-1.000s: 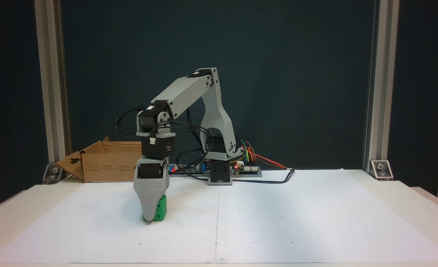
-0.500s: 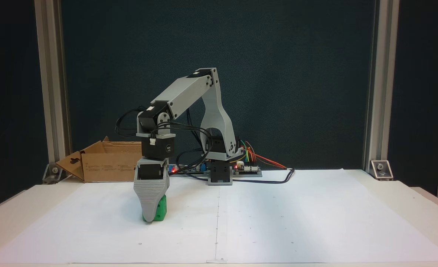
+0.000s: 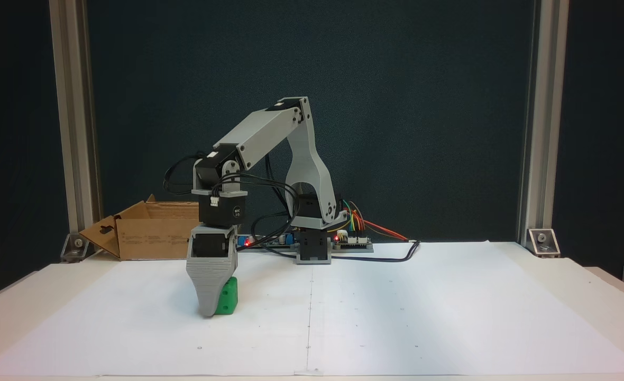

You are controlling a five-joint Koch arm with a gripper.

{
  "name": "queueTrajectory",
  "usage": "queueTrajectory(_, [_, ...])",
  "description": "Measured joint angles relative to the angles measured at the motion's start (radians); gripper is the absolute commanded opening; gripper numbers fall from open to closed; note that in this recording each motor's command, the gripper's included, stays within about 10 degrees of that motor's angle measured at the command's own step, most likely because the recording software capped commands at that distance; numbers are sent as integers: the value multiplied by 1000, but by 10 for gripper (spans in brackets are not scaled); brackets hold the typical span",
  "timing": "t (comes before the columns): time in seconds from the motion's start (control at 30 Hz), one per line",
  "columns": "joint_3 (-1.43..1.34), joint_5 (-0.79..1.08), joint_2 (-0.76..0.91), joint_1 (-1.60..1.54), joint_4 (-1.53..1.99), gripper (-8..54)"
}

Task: Grasp a green dice and put it in the bin.

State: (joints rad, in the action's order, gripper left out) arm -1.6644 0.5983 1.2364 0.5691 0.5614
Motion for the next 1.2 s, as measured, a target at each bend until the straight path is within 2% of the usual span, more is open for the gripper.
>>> queueTrajectory(0.07, [0, 0, 0, 0, 0, 238])
queueTrajectory(0.17, [-9, 0, 2, -8, -2, 134])
queueTrajectory(0.2, [-12, -2, 2, -12, -2, 117])
queueTrajectory(0.43, [-14, -84, 49, -77, 132, 116])
queueTrajectory(0.67, [399, -377, 112, -94, 523, 116])
queueTrajectory(0.8, [575, -479, 166, -49, 713, 116])
queueTrajectory(0.93, [575, -489, 218, 80, 804, 116])
queueTrajectory(1.2, [575, -460, 241, 569, 716, 116])
